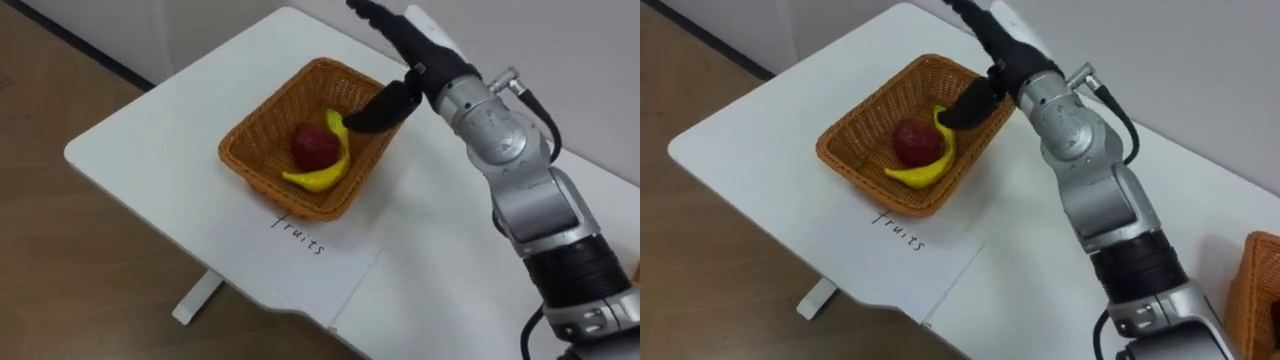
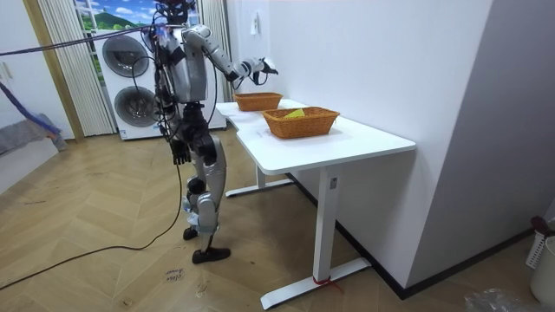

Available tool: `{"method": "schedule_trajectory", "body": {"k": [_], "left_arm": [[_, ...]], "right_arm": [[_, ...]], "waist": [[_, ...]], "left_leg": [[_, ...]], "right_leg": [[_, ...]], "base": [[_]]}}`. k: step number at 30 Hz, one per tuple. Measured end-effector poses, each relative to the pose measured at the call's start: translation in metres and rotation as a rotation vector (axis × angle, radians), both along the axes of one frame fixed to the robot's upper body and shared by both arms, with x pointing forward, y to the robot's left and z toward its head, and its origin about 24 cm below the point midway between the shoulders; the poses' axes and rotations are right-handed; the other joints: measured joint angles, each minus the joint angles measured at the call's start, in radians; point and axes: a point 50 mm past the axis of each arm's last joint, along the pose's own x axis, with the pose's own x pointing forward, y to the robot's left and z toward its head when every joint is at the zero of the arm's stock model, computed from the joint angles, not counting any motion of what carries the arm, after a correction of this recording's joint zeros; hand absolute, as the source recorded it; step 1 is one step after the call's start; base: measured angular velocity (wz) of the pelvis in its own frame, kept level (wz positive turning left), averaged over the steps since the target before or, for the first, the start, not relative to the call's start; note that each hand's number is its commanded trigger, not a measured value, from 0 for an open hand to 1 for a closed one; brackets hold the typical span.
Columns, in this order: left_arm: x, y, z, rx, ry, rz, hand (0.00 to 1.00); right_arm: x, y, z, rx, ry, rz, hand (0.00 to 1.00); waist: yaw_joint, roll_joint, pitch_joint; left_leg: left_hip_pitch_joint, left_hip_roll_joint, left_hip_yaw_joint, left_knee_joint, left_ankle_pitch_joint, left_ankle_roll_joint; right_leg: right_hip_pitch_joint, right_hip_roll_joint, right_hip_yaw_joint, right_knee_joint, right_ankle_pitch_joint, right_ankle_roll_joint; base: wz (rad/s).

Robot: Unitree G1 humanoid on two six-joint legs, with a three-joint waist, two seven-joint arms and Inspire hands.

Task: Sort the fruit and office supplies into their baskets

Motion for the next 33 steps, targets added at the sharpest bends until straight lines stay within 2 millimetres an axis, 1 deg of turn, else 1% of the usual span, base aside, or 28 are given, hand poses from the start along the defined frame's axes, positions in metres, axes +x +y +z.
{"method": "schedule_trajectory", "body": {"k": [1,3,4,5,6,9,10,11,12,13,14,17,18,20,22,23,24,26,27,28,29,32,33], "left_arm": [[0.001,0.000,0.000,-0.001,-0.008,0.001,0.00],[0.007,0.001,0.002,0.001,-0.040,0.002,0.00],[0.009,0.001,0.003,0.003,-0.048,0.003,0.00],[0.011,0.003,0.004,0.007,-0.062,-0.001,0.00],[0.014,0.003,0.005,0.008,-0.079,-0.003,0.00],[0.017,0.001,0.005,0.003,-0.093,-0.004,0.00],[0.018,0.000,0.005,-0.003,-0.100,0.002,0.00],[0.019,-0.001,0.005,-0.006,-0.106,0.000,0.00],[0.017,-0.001,0.004,-0.009,-0.105,0.001,0.00],[0.017,-0.002,0.004,-0.010,-0.105,0.003,0.00],[0.016,-0.002,0.004,-0.016,-0.108,0.020,0.00],[0.014,-0.002,0.003,-0.028,-0.110,0.047,0.00],[0.012,-0.002,0.003,-0.032,-0.110,0.060,0.00],[0.010,-0.002,0.003,-0.034,-0.107,0.064,0.00],[0.005,-0.002,0.002,-0.038,-0.101,0.079,0.00],[0.004,-0.002,0.002,-0.042,-0.099,0.088,0.00],[0.003,-0.002,0.002,-0.043,-0.097,0.089,0.00],[-0.001,-0.002,0.001,-0.044,-0.099,0.097,0.00],[-0.003,-0.002,0.001,-0.043,-0.098,0.099,0.00],[-0.004,-0.002,0.001,-0.041,-0.097,0.099,0.00],[-0.006,-0.002,0.001,-0.037,-0.095,0.103,0.00],[-0.009,-0.002,0.001,-0.026,-0.096,0.110,0.00],[-0.013,-0.001,0.002,-0.023,-0.105,0.129,0.00]], "right_arm": [[-0.001,0.000,0.003,0.001,-0.014,0.001,0.00],[-0.006,0.000,0.016,-0.004,-0.079,0.012,0.00],[-0.007,-0.001,0.019,-0.008,-0.094,0.012,0.00],[-0.008,-0.003,0.026,-0.007,-0.124,0.006,0.00],[-0.010,-0.008,0.032,0.002,-0.153,-0.010,0.00],[-0.013,-0.019,0.044,0.018,-0.211,-0.054,0.00],[-0.015,-0.024,0.049,0.030,-0.238,-0.072,0.00],[-0.017,-0.029,0.054,0.045,-0.264,-0.091,0.00],[-0.019,-0.033,0.057,0.065,-0.283,-0.107,0.00],[-0.020,-0.036,0.058,0.074,-0.292,-0.117,0.00],[-0.023,-0.041,0.059,0.110,-0.308,-0.132,0.00],[-0.027,-0.049,0.059,0.174,-0.325,-0.169,0.00],[-0.027,-0.052,0.059,0.188,-0.331,-0.185,0.00],[-0.028,-0.058,0.061,0.238,-0.338,-0.200,0.00],[-0.029,-0.065,0.064,0.302,-0.346,-0.213,0.00],[-0.030,-0.070,0.066,0.347,-0.356,-0.228,0.00],[-0.031,-0.073,0.068,0.369,-0.362,-0.234,0.00],[-0.035,-0.085,0.073,0.447,-0.407,-0.273,0.00],[-0.038,-0.092,0.074,0.476,-0.435,-0.301,0.00],[-0.040,-0.095,0.074,0.484,-0.450,-0.319,0.00],[-0.044,-0.101,0.073,0.508,-0.473,-0.351,0.00],[-0.054,-0.117,0.067,0.565,-0.499,-0.434,0.00],[-0.059,-0.125,0.063,0.584,-0.504,-0.477,0.00]], "waist": [[-0.009,0.005,-0.0006],[-0.032,0.026,-0.0022],[-0.040,0.031,-0.0033],[-0.059,0.038,-0.0072],[-0.073,0.040,-0.0087],[-0.089,0.040,-0.0096],[-0.106,0.038,-0.0107],[-0.119,0.036,-0.0103],[-0.128,0.034,-0.0117],[-0.130,0.033,-0.0129],[-0.140,0.030,-0.0148],[-0.170,0.029,-0.0149],[-0.180,0.031,-0.0137],[-0.184,0.034,-0.0110],[-0.190,0.039,-0.0077],[-0.204,0.041,-0.0059],[-0.208,0.041,-0.0060],[-0.219,0.044,-0.0065],[-0.231,0.049,-0.0051],[-0.239,0.044,-0.0091],[-0.251,0.048,-0.0089],[-0.272,0.054,-0.0115],[-0.292,0.054,-0.0123]], "left_leg": [[0.000,0.000,0.003,0.000,0.000,0.000],[0.008,0.002,0.021,-0.003,0.000,0.000],[0.010,0.002,0.024,-0.004,0.000,0.000],[0.011,0.002,0.024,-0.004,0.000,0.000],[0.011,0.002,0.030,-0.004,0.000,0.000],[0.019,0.004,0.046,-0.004,0.000,0.000],[0.022,0.003,0.047,-0.004,0.000,0.000],[0.028,0.003,0.050,-0.006,0.000,0.000],[0.038,0.004,0.055,-0.008,0.000,0.000],[0.041,0.004,0.056,-0.008,0.000,0.000],[0.044,0.005,0.055,-0.008,0.000,0.000],[0.052,0.006,0.055,-0.013,0.000,0.000],[0.054,0.008,0.056,-0.018,0.000,0.000],[0.060,0.011,0.066,-0.024,-0.001,0.000],[0.066,0.016,0.079,-0.027,-0.002,0.000],[0.065,0.019,0.080,-0.027,-0.002,-0.001],[0.063,0.019,0.080,-0.027,-0.002,-0.001],[0.066,0.021,0.091,-0.024,-0.004,-0.004],[0.067,0.022,0.093,-0.025,-0.004,-0.005],[0.067,0.023,0.093,-0.025,-0.004,-0.005],[0.069,0.023,0.096,-0.025,-0.004,-0.005],[0.069,0.025,0.128,-0.028,-0.004,-0.005],[0.069,0.026,0.130,-0.029,-0.004,-0.005]], "right_leg": [[-0.001,0.001,0.008,0.000,0.000,0.000],[-0.004,0.003,0.035,0.000,0.000,0.000],[-0.004,0.003,0.038,0.000,0.000,0.000],[-0.004,0.002,0.038,0.000,0.000,0.000],[-0.004,0.002,0.041,0.001,0.000,0.000],[-0.006,0.003,0.060,0.002,0.000,0.000],[-0.005,0.004,0.066,0.003,0.000,0.000],[-0.002,0.004,0.070,0.003,0.000,0.000],[0.003,0.004,0.080,0.003,0.000,0.000],[0.003,0.005,0.088,0.004,0.000,0.000],[0.004,0.006,0.092,0.003,0.000,0.000],[0.004,0.007,0.097,0.009,0.001,-0.001],[0.000,0.008,0.101,0.017,0.001,-0.001],[-0.003,0.012,0.119,0.020,0.002,-0.003],[0.001,0.015,0.122,0.021,0.003,-0.005],[0.001,0.016,0.121,0.021,0.004,-0.006],[0.000,0.017,0.121,0.021,0.004,-0.006],[-0.001,0.021,0.126,0.021,0.006,-0.009],[-0.001,0.022,0.127,0.020,0.006,-0.009],[-0.002,0.023,0.126,0.020,0.006,-0.009],[-0.004,0.023,0.128,0.020,0.006,-0.009],[-0.017,0.025,0.153,0.021,0.006,-0.009],[-0.018,0.026,0.154,0.021,0.006,-0.009]], "base": [[-0.12],[-0.23],[-0.19],[-0.07],[-0.06],[-0.18],[-0.10],[-0.14],[-0.16],[-0.21],[-0.11],[-0.08],[-0.09],[-0.18],[-0.16],[0.00],[0.00],[-0.08],[-0.05],[-0.03],[-0.09],[-0.21],[-0.10]]}}
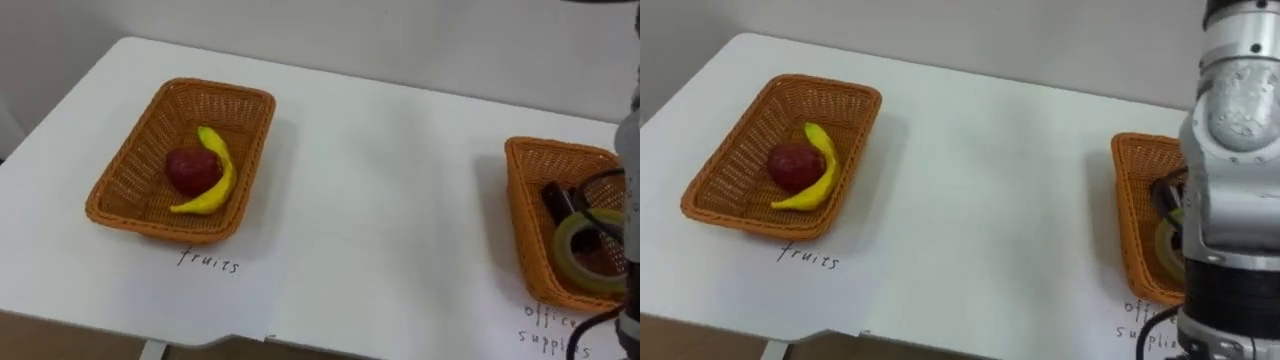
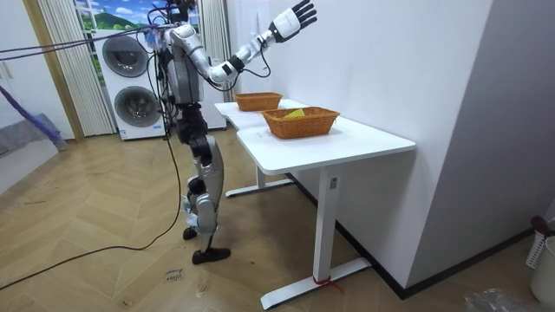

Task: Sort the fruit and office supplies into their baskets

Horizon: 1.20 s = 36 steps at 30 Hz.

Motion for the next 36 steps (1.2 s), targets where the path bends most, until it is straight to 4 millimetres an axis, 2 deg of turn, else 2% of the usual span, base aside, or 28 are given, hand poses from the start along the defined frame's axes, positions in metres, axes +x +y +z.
{"method": "schedule_trajectory", "body": {"k": [5,9,13,17,20,24,26,27,29,30,31,33,34,36], "left_arm": [[-0.006,0.004,0.001,0.012,-0.013,0.036,0.00],[-0.013,0.005,0.001,0.013,-0.006,0.050,0.00],[-0.021,0.008,0.002,0.029,-0.015,0.072,0.00],[-0.028,0.010,0.003,0.067,0.001,0.089,0.00],[-0.031,0.013,0.004,0.078,0.003,0.108,0.00],[-0.025,0.018,0.006,0.102,-0.009,0.107,0.00],[-0.023,0.017,0.005,0.093,-0.019,0.122,0.00],[-0.022,0.017,0.005,0.092,-0.023,0.123,0.00],[-0.014,0.017,0.006,0.089,-0.044,0.123,0.00],[-0.013,0.016,0.006,0.088,-0.046,0.122,0.00],[-0.012,0.014,0.005,0.083,-0.046,0.112,0.00],[-0.008,0.010,0.004,0.063,-0.055,0.114,0.00],[-0.007,0.009,0.004,0.058,-0.058,0.116,0.00],[-0.007,0.007,0.003,0.040,-0.060,0.109,0.00]], "right_arm": [[-0.022,-0.033,-0.008,0.066,-0.019,-0.166,0.00],[-0.040,-0.057,-0.018,0.179,-0.048,-0.282,0.00],[-0.074,-0.086,-0.040,0.350,-0.081,-0.410,0.00],[-0.101,-0.109,-0.054,0.527,-0.133,-0.539,0.00],[-0.121,-0.126,-0.071,0.625,-0.142,-0.681,0.00],[-0.150,-0.136,-0.113,0.745,-0.049,-0.861,0.00],[-0.166,-0.137,-0.147,0.846,0.034,-0.948,0.00],[-0.170,-0.136,-0.158,0.882,0.056,-0.969,0.00],[-0.193,-0.134,-0.204,1.051,0.174,-1.080,0.00],[-0.200,-0.132,-0.215,1.097,0.201,-1.104,0.00],[-0.211,-0.125,-0.237,1.169,0.271,-1.147,0.00],[-0.236,-0.104,-0.281,1.281,0.430,-1.247,0.00],[-0.243,-0.098,-0.291,1.304,0.472,-1.276,0.00],[-0.271,-0.076,-0.320,1.365,0.625,-1.356,0.00]], "waist": [[-0.050,0.000,-0.0029],[-0.077,-0.002,-0.0059],[-0.092,-0.006,-0.0039],[-0.128,-0.010,0.0038],[-0.138,-0.011,0.0039],[-0.138,-0.005,0.0054],[-0.136,0.005,0.0054],[-0.140,0.007,0.0056],[-0.141,0.014,0.0031],[-0.140,0.016,0.0012],[-0.136,0.024,-0.0013],[-0.137,0.037,0.0008],[-0.136,0.043,-0.0009],[-0.136,0.058,-0.0066]], "left_leg": [[0.016,0.004,0.018,-0.013,-0.002,-0.003],[0.021,0.011,0.037,-0.013,-0.006,-0.007],[0.031,0.019,0.046,-0.016,-0.013,-0.012],[0.031,0.020,0.056,-0.014,-0.015,-0.013],[0.033,0.019,0.057,-0.013,-0.015,-0.012],[0.031,0.019,0.060,-0.015,-0.016,-0.012],[0.031,0.017,0.063,-0.016,-0.017,-0.010],[0.031,0.017,0.063,-0.015,-0.017,-0.010],[0.028,0.016,0.058,-0.016,-0.017,-0.010],[0.029,0.016,0.057,-0.017,-0.017,-0.010],[0.031,0.016,0.058,-0.017,-0.017,-0.009],[0.032,0.016,0.057,-0.017,-0.017,-0.009],[0.032,0.016,0.057,-0.017,-0.017,-0.009],[0.035,0.012,0.054,-0.024,-0.017,-0.009]], "right_leg": [[0.000,0.007,0.015,-0.001,0.000,0.000],[0.000,0.014,0.033,0.000,0.001,-0.001],[0.006,0.024,0.047,-0.001,0.002,-0.003],[0.002,0.024,0.050,-0.001,0.003,-0.005],[0.005,0.024,0.052,-0.003,0.002,-0.005],[0.001,0.024,0.057,-0.006,0.002,-0.005],[0.001,0.024,0.061,-0.008,0.002,-0.005],[0.001,0.024,0.062,-0.008,0.002,-0.005],[0.000,0.023,0.059,-0.005,0.001,-0.004],[0.001,0.022,0.058,-0.005,0.000,-0.003],[0.002,0.022,0.060,-0.004,0.000,-0.003],[0.003,0.022,0.058,-0.003,0.000,-0.003],[0.003,0.022,0.058,-0.002,-0.001,-0.003],[0.004,0.019,0.064,0.002,-0.013,-0.004]], "base": [[-0.09],[-0.15],[-0.11],[-0.07],[0.00],[-0.02],[-0.04],[0.00],[0.07],[0.04],[0.00],[0.00],[0.00],[0.05]]}}
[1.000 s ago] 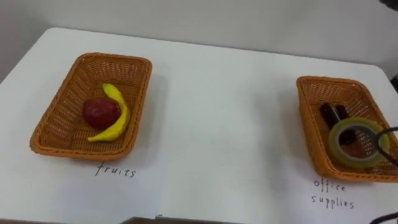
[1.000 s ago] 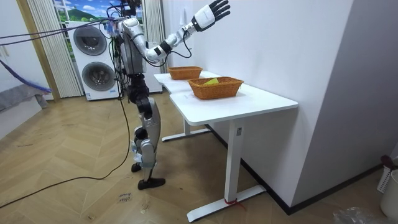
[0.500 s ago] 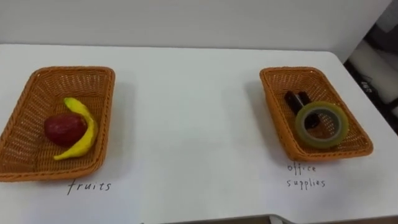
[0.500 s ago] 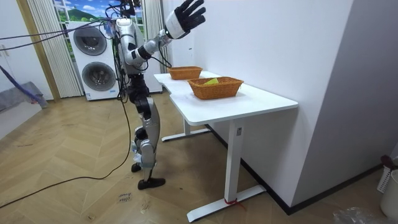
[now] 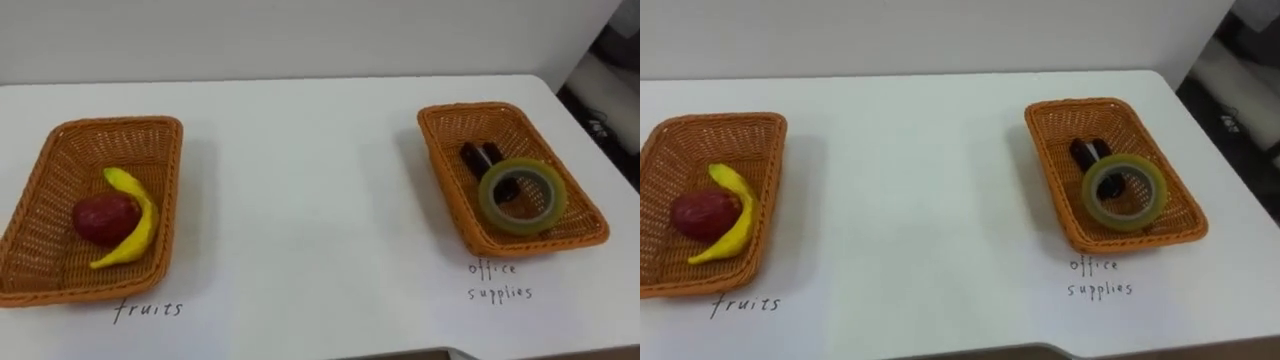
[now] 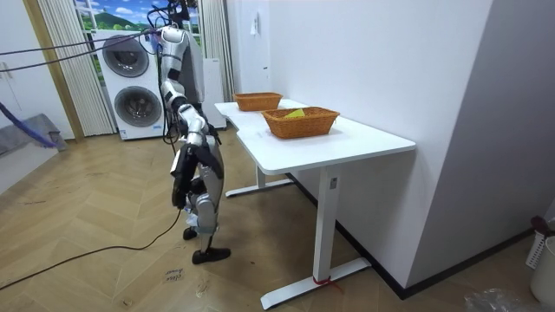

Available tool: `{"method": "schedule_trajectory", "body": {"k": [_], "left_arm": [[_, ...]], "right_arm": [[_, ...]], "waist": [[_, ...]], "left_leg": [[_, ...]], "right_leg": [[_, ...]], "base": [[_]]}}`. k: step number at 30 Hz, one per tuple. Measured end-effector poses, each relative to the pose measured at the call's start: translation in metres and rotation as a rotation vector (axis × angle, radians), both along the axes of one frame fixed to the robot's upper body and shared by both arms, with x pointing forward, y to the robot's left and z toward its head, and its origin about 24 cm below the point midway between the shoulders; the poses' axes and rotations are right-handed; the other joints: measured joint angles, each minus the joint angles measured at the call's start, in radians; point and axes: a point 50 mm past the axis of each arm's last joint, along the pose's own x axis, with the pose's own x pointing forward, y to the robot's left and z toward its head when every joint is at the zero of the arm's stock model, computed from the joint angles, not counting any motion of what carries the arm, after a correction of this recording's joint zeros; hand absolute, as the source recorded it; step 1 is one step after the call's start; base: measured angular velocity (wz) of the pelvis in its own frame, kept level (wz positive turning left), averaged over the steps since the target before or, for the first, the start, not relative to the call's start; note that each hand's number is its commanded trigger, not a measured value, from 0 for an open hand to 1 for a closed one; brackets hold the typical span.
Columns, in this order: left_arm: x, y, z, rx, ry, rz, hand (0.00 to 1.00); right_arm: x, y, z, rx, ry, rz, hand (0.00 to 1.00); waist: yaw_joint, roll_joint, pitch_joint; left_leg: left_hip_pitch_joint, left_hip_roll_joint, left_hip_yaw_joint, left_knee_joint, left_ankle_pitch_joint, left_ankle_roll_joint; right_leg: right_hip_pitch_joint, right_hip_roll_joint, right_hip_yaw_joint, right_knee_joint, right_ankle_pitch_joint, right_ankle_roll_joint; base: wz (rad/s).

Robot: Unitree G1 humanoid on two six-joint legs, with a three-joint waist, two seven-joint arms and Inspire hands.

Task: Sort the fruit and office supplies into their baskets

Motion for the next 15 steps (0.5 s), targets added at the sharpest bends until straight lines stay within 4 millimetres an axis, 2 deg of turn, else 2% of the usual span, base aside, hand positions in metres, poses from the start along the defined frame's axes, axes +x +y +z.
{"method": "schedule_trajectory", "body": {"k": [4,6,7,8,9,11,15], "left_arm": [[-0.007,-0.005,-0.004,-0.037,0.033,-0.019,0.00],[-0.011,-0.009,-0.005,-0.063,0.047,-0.024,0.00],[-0.013,-0.010,-0.006,-0.075,0.054,-0.026,0.00],[-0.009,-0.009,-0.006,-0.074,0.049,-0.036,0.00],[-0.009,-0.009,-0.006,-0.071,0.053,-0.043,0.00],[-0.006,-0.009,-0.007,-0.065,0.067,-0.073,0.00],[-0.009,-0.013,-0.009,-0.075,0.093,-0.094,0.00]], "right_arm": [[-0.033,0.036,-0.034,0.194,0.146,0.121,0.00],[-0.044,0.051,-0.044,0.269,0.228,0.296,0.00],[-0.047,0.060,-0.049,0.316,0.286,0.460,0.00],[-0.044,0.067,-0.053,0.350,0.349,0.665,0.00],[-0.041,0.070,-0.054,0.361,0.375,0.774,0.00],[-0.020,0.080,-0.060,0.384,0.424,1.091,0.00],[0.016,0.089,-0.062,0.374,0.374,1.345,0.00]], "waist": [[0.003,-0.001,0.0006],[0.011,-0.005,0.0014],[0.031,-0.008,0.0021],[0.053,-0.010,0.0041],[0.063,-0.010,0.0047],[0.092,-0.012,0.0074],[0.124,-0.002,0.0106]], "left_leg": [[0.001,-0.001,-0.005,0.005,0.000,-0.001],[0.001,-0.002,-0.009,0.012,0.000,-0.001],[0.001,-0.002,-0.004,0.013,0.000,-0.001],[0.001,-0.001,0.003,0.014,0.000,-0.001],[0.001,0.000,0.005,0.014,-0.001,-0.001],[0.001,0.001,0.002,0.014,-0.002,-0.003],[0.019,0.004,-0.002,0.011,-0.011,-0.006]], "right_leg": [[-0.001,-0.001,-0.003,0.009,-0.013,-0.001],[-0.001,-0.005,-0.007,0.012,-0.018,-0.001],[-0.004,-0.005,-0.006,0.013,-0.019,-0.001],[-0.008,-0.003,-0.001,0.012,-0.017,-0.002],[-0.013,-0.002,0.003,0.012,-0.017,-0.002],[-0.016,0.001,0.008,0.011,-0.015,-0.003],[0.011,0.004,-0.005,-0.004,-0.013,-0.003]], "base": [[0.04],[0.04],[-0.12],[-0.15],[-0.13],[-0.03],[0.04]]}}
